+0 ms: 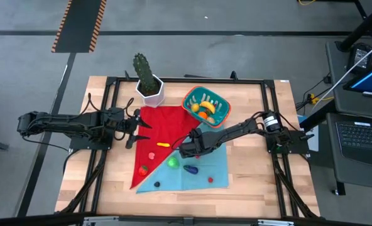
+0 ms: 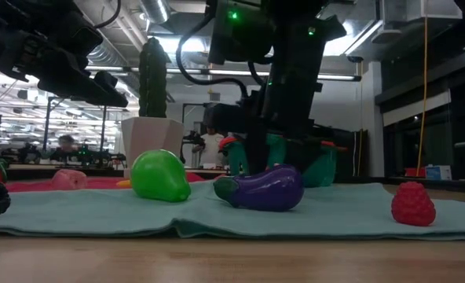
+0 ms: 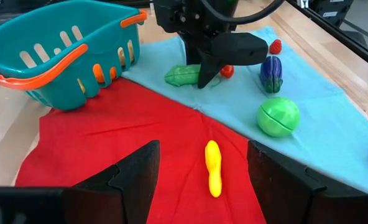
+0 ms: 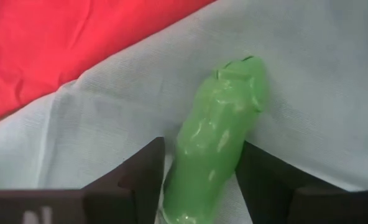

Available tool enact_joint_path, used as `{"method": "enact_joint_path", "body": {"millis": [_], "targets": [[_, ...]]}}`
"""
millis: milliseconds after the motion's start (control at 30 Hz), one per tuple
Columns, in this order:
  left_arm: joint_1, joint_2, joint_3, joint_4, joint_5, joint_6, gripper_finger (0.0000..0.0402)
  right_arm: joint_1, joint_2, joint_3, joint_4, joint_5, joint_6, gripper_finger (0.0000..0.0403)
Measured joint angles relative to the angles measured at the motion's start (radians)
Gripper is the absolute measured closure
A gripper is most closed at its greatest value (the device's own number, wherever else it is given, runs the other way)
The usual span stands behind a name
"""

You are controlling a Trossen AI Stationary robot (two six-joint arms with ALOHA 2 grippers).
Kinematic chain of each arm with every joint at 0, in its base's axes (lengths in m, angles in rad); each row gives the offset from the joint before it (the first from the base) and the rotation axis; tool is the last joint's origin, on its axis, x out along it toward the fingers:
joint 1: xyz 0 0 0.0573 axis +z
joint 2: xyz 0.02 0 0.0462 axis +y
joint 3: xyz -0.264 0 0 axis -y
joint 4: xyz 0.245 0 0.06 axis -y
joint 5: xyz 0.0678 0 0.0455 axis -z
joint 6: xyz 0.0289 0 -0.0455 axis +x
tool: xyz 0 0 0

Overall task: Pick and placing Produce into tupperware
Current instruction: Put the green pea into the blue basket

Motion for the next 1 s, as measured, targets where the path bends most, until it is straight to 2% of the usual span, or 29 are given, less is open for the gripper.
{"method": "enact_joint_path", "body": {"millis": [367, 667, 1000], "targets": [[0.0, 0.0, 0.0, 0.0, 0.0, 0.001, 0.0171, -0.001, -0.002, 0.001, -0.002, -0.044, -0.002, 0.0284], [0.0, 0.0, 0.0, 0.0, 0.0, 0.0, 0.0171, -0.001, -0.005, 0.022, -0.026, -0.055, -0.004, 0.028], [0.0, 0.0, 0.0, 0.0, 0.0, 0.0, 0.0171, -0.001, -0.006, 0.11, -0.15, -0.048, -0.008, 0.0287]]}}
